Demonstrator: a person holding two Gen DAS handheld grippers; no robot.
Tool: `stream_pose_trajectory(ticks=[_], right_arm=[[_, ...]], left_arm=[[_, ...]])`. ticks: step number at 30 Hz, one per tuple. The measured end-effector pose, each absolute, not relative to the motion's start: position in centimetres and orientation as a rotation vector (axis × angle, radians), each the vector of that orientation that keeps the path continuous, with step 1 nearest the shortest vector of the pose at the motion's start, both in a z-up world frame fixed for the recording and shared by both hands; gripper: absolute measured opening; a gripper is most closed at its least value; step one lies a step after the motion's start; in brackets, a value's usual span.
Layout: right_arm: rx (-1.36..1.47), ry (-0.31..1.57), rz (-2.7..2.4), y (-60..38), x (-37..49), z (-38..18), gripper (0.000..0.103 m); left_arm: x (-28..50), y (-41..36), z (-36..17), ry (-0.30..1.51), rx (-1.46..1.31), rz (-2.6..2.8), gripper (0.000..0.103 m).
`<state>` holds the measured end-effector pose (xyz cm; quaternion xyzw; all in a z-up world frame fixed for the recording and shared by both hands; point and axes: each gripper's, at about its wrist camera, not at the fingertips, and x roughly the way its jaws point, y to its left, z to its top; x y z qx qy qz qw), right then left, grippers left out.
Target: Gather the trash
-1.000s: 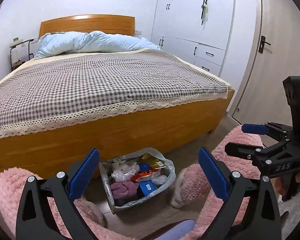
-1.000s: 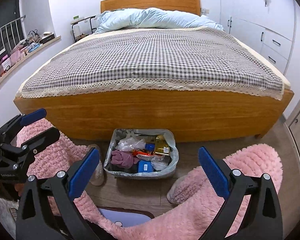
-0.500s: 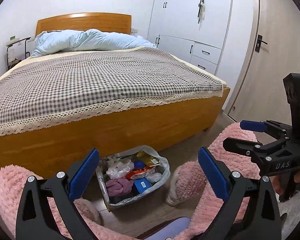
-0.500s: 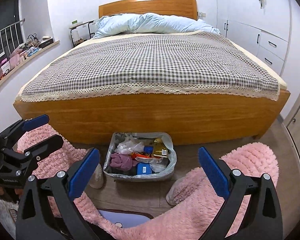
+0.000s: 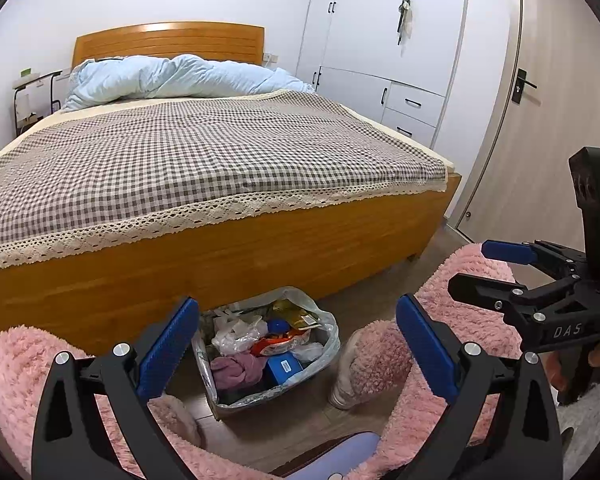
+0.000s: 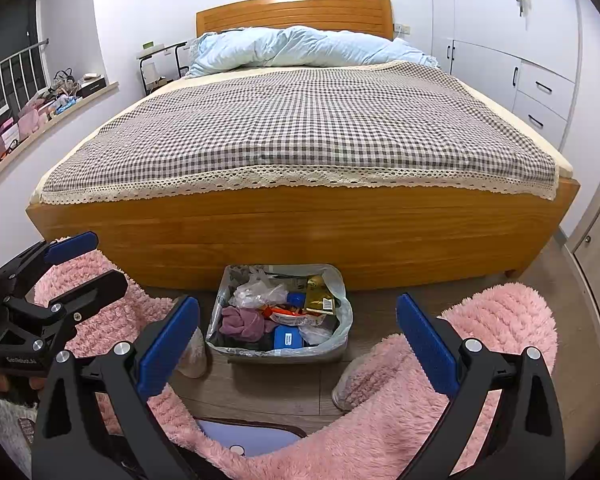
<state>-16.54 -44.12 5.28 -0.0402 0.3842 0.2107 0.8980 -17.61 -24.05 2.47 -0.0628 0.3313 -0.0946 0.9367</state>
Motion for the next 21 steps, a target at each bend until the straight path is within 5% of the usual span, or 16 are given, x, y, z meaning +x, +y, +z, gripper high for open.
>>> stream_pose_trajectory(ticks=[21], right_arm=[[-0.089,0.793,0.434,-44.00,-16.56,5.26,0.095]], left_arm=[[-17.55,-23.98,2.37,0.677,-0.129,-0.195,0.095]])
